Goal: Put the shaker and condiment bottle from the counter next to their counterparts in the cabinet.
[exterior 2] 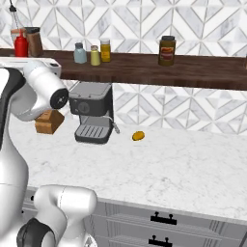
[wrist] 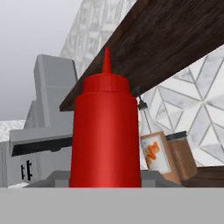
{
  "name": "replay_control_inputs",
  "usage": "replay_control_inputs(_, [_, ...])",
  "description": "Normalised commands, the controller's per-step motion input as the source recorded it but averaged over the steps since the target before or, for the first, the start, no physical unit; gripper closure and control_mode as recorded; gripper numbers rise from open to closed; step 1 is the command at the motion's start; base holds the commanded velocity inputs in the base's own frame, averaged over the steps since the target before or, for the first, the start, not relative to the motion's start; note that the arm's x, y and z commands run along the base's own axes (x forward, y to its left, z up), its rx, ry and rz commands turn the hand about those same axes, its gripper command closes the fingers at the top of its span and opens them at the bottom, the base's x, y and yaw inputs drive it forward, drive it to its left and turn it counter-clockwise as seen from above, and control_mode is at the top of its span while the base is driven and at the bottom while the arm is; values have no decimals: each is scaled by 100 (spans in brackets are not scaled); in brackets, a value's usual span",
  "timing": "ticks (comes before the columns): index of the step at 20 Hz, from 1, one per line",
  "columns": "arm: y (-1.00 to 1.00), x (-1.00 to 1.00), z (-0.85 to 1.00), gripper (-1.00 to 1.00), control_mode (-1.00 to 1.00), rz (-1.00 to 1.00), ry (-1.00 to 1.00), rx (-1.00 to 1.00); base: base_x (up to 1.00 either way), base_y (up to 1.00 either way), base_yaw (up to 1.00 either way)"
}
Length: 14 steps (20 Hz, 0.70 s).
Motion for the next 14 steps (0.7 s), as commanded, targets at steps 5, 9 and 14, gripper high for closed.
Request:
replay_control_inputs(5, [0,9,-4,100,-100,5,0,2,0,0,0])
replay_control_inputs(9, [4,0,-1,100,-100,2,0,-1,0,0,0])
replay_control_inputs(14, [22,7,0,100,-100,0,0,-8,0,0,0])
